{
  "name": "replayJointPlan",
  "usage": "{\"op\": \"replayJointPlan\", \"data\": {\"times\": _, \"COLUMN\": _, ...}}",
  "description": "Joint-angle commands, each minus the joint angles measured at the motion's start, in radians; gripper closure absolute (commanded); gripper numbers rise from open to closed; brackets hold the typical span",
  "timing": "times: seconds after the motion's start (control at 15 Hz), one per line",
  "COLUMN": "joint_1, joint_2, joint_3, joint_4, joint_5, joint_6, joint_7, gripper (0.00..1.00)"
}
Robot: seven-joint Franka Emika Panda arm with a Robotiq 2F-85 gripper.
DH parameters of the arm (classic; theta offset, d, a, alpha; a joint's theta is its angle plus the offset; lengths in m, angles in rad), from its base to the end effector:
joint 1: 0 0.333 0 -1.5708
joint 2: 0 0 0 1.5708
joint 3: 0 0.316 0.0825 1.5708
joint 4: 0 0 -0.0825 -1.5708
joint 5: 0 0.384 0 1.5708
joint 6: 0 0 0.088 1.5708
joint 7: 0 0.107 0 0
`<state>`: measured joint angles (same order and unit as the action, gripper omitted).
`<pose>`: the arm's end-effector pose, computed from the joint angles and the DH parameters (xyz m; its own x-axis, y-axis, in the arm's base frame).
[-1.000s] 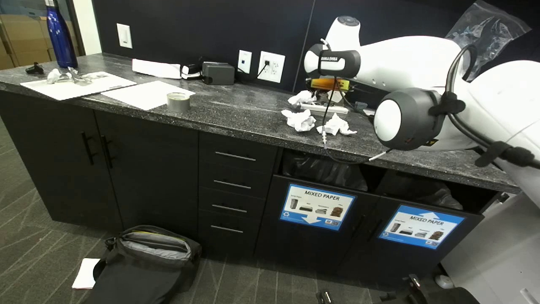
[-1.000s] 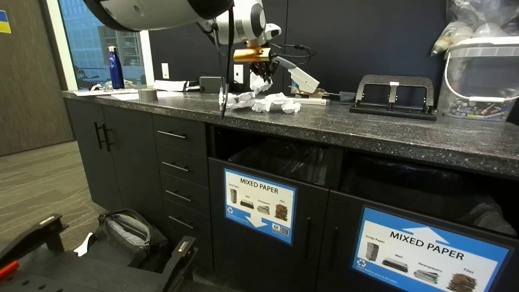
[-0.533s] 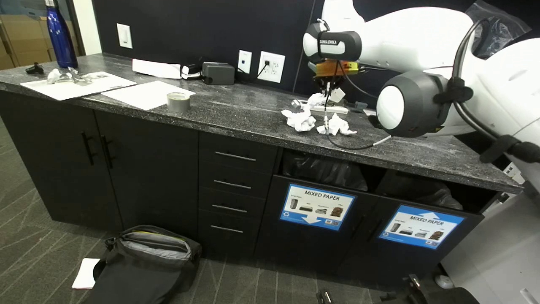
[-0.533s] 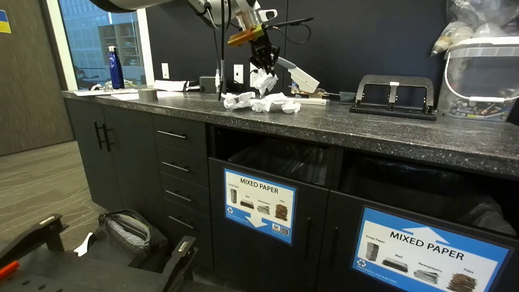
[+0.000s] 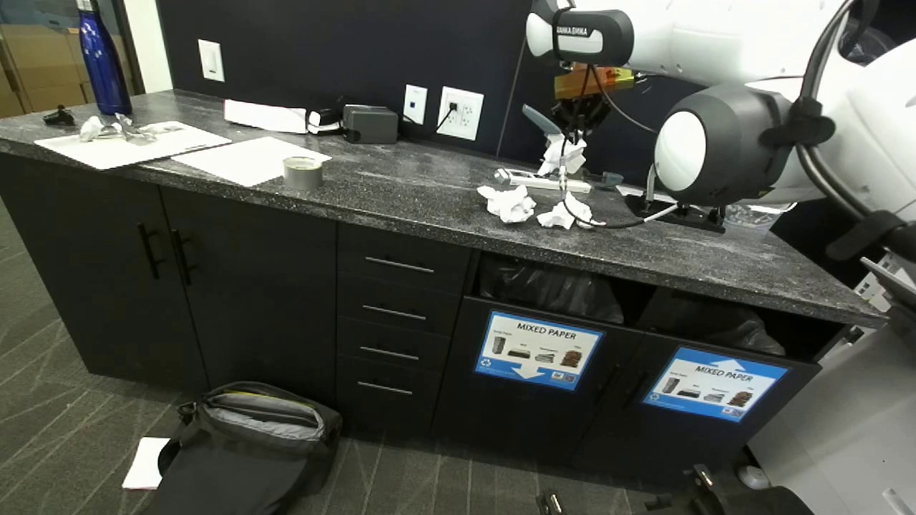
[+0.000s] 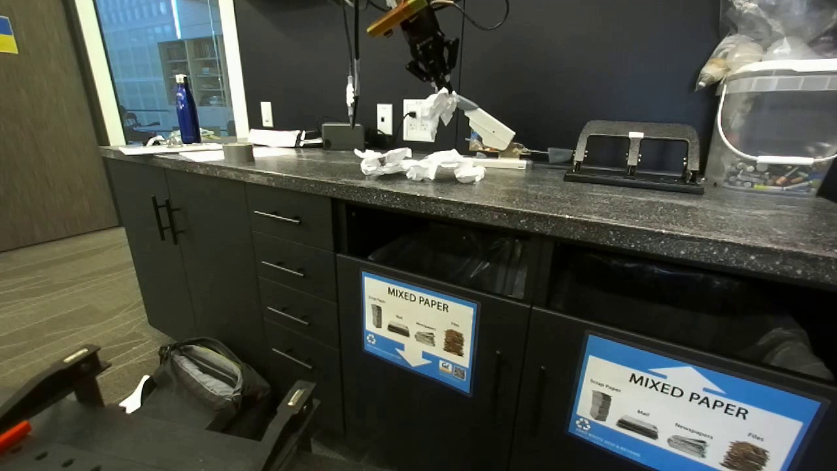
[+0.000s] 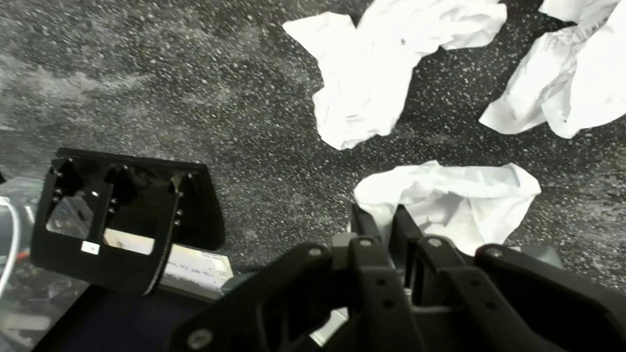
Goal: Pick the papers on the counter and put them in the recycle bin
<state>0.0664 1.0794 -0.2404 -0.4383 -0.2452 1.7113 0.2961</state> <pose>0.8012 -0.0396 0.4391 0.9216 -0.2351 0.3089 -0.3434 -0.8648 0.3663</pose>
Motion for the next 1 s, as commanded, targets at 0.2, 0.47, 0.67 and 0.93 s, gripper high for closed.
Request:
{"op": "replayJointPlan", "data": {"times": 0.2, "joint_1": 0.005, "joint_2": -0.086, "joint_3": -0.029, "joint_4": -0.041, "joint_5": -0.048, "joint_6": -0.400, "joint_7": 0.019, "gripper": 0.87}}
{"op": "replayJointPlan", "data": {"times": 0.47, "joint_1": -0.019, "joint_2": -0.041, "joint_3": -0.015, "joint_4": -0.009, "joint_5": -0.029, "joint_6": -0.640, "joint_7": 0.054, "gripper": 0.87}}
{"op": "replayJointPlan", "data": {"times": 0.67, "joint_1": -0.042, "joint_2": 0.009, "joint_3": 0.000, "joint_4": 0.011, "joint_5": -0.012, "joint_6": -0.814, "joint_7": 0.053, "gripper": 0.87}}
{"op": "replayJointPlan", "data": {"times": 0.93, "joint_1": -0.052, "joint_2": -0.029, "joint_3": 0.011, "joint_4": -0.223, "joint_5": 0.062, "joint_6": -0.877, "joint_7": 0.086, "gripper": 0.87}}
